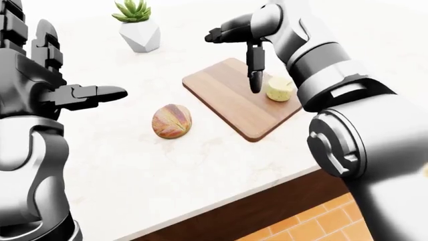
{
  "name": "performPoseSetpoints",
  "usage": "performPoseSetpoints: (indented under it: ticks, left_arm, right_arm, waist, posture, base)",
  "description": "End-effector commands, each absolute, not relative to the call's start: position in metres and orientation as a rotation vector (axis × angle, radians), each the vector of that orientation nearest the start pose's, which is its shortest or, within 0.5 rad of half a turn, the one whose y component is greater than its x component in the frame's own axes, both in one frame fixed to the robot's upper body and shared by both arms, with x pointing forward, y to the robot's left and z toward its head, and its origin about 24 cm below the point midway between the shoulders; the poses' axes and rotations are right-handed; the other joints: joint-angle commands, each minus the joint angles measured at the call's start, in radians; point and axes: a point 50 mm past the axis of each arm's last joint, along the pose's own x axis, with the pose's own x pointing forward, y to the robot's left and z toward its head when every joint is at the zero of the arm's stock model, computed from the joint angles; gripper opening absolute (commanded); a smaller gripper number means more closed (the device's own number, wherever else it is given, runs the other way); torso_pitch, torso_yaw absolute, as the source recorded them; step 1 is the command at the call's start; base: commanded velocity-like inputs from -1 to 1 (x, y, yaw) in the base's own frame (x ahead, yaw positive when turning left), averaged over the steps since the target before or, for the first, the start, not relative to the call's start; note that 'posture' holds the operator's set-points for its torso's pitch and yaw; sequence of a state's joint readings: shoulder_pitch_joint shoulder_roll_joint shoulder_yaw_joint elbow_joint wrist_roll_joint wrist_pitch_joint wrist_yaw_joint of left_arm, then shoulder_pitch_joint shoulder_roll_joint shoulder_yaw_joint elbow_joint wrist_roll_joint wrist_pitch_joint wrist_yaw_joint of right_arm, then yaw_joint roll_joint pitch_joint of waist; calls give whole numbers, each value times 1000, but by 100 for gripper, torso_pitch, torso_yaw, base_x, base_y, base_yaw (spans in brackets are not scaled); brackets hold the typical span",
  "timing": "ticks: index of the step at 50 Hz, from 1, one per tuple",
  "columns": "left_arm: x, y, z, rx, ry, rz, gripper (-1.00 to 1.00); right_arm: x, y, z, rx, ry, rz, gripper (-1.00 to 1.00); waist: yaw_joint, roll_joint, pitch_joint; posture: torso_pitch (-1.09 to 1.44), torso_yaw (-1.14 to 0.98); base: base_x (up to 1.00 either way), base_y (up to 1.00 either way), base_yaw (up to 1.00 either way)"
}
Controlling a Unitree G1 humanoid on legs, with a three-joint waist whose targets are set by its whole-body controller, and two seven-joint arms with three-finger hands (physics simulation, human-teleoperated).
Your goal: Place the bread and cheese on the cutting board.
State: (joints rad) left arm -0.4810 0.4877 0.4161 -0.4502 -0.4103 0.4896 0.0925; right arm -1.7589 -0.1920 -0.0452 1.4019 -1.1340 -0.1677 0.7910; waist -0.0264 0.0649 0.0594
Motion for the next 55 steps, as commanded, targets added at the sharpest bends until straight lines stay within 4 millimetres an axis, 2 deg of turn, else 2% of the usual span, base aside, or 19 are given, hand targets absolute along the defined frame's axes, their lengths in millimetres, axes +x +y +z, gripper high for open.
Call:
performPoseSetpoints:
  ticks: [1, 29, 37, 55]
  left_arm:
    - [253, 253, 287, 54, -640, 195, 100]
    - [253, 255, 285, 46, -639, 201, 100]
    - [251, 257, 286, 45, -643, 205, 100]
    - [249, 259, 287, 42, -646, 214, 100]
  right_arm:
    - [403, -52, 350, -1502, -68, 635, 100]
    - [390, 8, 326, -1550, -184, 803, 100]
    - [386, 21, 315, -1583, -209, 844, 100]
    - [376, 48, 306, -1615, -323, 883, 100]
  waist:
    - [-1, 5, -28]
    - [-4, 17, -30]
    - [-6, 20, -31]
    - [-7, 26, -31]
  posture:
    - [0, 0]
    - [0, 0]
    - [0, 0]
    - [0, 0]
  base:
    - [0, 0, 0]
    - [0, 0, 0]
    - [0, 0, 0]
    - [0, 0, 0]
